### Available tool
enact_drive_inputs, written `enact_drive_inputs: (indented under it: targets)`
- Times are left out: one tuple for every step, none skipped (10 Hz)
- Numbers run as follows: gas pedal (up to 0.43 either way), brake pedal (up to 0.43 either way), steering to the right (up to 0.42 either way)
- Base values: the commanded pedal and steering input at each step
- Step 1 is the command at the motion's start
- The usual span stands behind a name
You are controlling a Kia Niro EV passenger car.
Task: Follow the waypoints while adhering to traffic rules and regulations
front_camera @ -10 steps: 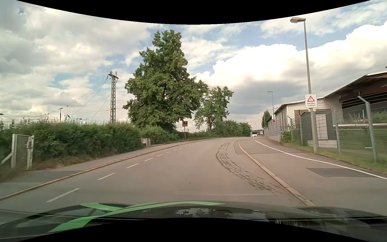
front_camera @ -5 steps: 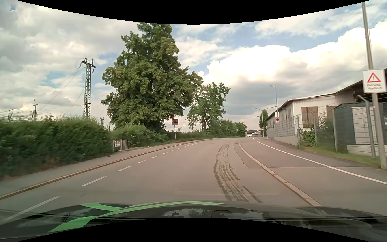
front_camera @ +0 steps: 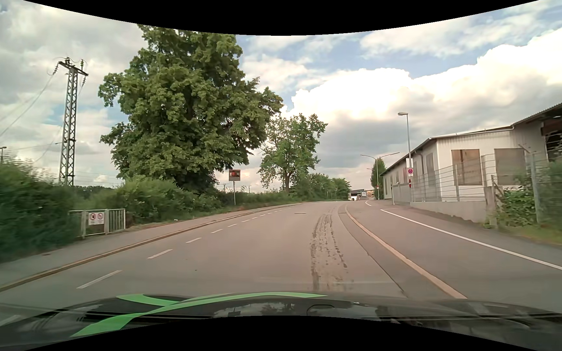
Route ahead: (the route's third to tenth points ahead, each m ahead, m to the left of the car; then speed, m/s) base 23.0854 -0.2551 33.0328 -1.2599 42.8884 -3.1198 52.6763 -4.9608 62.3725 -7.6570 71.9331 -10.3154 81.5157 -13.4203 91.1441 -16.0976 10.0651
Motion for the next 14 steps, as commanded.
enact_drive_inputs:
  targets:
    - [0.209,0.000,0.024]
    - [0.209,0.000,0.022]
    - [0.209,0.000,0.021]
    - [0.209,0.000,0.021]
    - [0.209,0.000,0.021]
    - [0.209,0.000,0.021]
    - [0.209,0.000,0.021]
    - [0.209,0.000,0.021]
    - [0.209,0.000,0.022]
    - [0.209,0.000,0.023]
    - [0.209,0.000,0.024]
    - [0.209,0.000,0.025]
    - [0.209,0.000,0.025]
    - [0.209,0.000,0.024]
